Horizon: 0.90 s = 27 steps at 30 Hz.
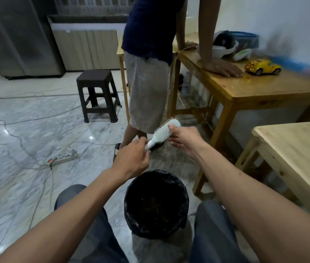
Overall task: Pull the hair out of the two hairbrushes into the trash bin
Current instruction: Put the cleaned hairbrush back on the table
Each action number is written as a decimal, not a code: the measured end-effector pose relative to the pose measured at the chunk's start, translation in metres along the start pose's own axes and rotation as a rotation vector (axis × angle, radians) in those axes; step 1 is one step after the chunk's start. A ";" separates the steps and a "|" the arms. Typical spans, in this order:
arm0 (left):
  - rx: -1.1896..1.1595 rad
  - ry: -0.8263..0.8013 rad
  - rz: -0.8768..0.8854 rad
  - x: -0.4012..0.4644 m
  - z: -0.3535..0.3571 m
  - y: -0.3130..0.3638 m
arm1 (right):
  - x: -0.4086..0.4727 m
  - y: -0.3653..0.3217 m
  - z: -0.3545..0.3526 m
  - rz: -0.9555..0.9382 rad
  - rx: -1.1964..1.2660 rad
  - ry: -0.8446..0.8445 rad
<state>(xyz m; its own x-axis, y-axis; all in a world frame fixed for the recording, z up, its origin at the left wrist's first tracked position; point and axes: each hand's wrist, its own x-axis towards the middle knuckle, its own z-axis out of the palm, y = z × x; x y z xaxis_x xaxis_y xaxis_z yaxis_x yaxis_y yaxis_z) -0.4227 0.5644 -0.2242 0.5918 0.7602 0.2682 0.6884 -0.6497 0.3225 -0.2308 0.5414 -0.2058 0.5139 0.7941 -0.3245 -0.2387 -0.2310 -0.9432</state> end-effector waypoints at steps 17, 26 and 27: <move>-0.267 0.002 0.565 0.091 -0.012 0.266 | -0.080 -0.135 -0.266 -0.304 0.005 0.691; -0.349 -0.250 0.754 0.099 0.057 0.417 | -0.119 -0.117 -0.429 -0.165 -0.012 1.030; -0.357 -0.267 0.769 0.101 0.066 0.429 | -0.118 -0.114 -0.444 -0.148 -0.027 1.048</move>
<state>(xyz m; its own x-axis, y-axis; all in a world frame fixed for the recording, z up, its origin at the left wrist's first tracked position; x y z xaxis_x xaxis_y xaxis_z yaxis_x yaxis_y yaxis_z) -0.0396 0.3619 -0.1183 0.9453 0.0587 0.3210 -0.0851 -0.9053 0.4162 0.1014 0.2243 -0.0913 0.9936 -0.0640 -0.0932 -0.1039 -0.1938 -0.9755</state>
